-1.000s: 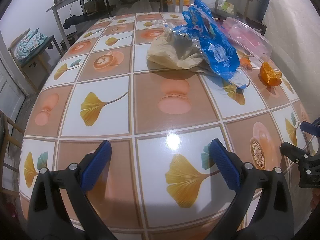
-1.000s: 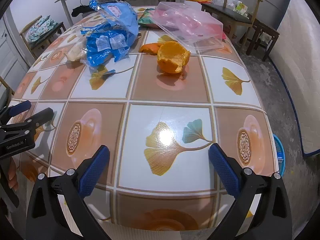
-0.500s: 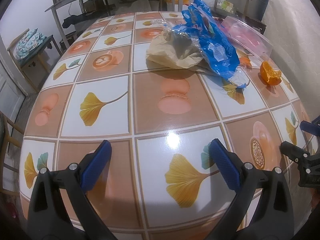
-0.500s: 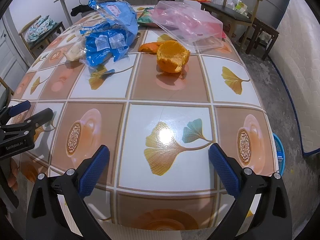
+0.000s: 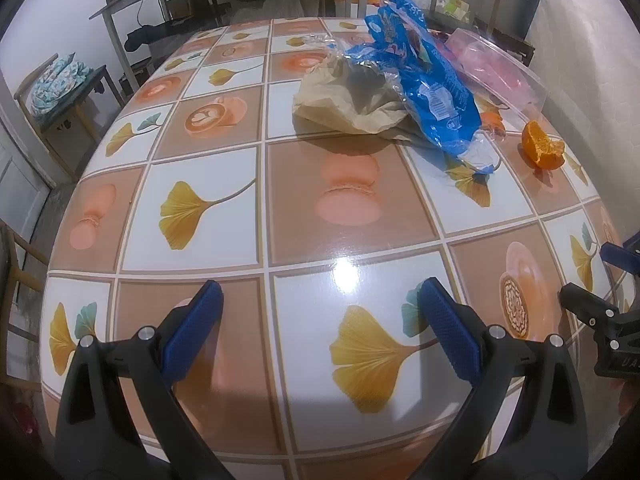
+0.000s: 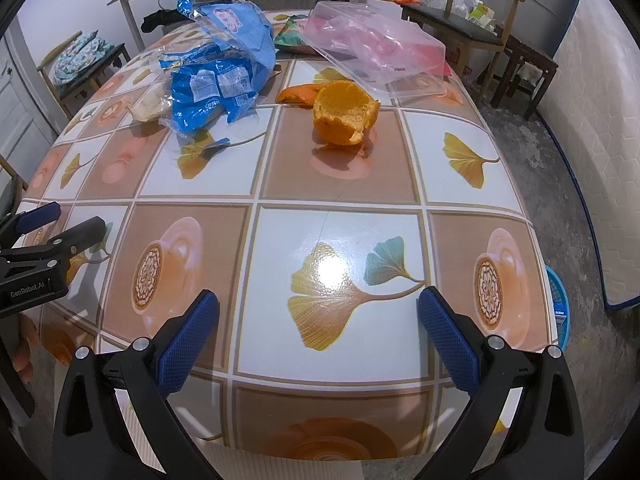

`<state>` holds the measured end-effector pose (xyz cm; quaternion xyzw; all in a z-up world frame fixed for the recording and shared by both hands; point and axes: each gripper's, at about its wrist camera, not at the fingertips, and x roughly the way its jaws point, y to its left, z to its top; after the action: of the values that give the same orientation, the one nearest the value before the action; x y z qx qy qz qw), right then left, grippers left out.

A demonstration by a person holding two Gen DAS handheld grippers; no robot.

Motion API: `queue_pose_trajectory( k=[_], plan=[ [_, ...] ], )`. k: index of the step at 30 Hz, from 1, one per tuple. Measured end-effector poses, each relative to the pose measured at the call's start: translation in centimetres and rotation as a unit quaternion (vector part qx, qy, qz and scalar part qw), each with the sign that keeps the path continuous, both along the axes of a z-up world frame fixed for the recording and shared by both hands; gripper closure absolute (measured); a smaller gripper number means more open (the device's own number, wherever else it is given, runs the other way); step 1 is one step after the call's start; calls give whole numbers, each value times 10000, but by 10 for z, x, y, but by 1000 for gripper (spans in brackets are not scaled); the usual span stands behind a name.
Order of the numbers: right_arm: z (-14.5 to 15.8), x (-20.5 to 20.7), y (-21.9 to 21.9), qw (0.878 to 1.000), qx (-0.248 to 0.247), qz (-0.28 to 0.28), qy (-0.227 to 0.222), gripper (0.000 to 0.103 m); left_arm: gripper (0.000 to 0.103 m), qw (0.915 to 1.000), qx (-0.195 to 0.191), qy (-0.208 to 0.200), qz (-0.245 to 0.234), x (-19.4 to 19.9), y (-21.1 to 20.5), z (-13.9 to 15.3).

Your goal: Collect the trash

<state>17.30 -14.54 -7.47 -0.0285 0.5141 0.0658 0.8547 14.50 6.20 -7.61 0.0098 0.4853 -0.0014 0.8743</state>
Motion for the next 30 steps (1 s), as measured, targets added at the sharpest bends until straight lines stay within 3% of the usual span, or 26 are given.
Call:
queue_pose_trajectory(
  k=[30],
  plan=[
    [0, -5, -3, 9996, 34, 201, -175, 6, 7, 9999, 19, -158, 49, -2, -3, 0]
  ],
)
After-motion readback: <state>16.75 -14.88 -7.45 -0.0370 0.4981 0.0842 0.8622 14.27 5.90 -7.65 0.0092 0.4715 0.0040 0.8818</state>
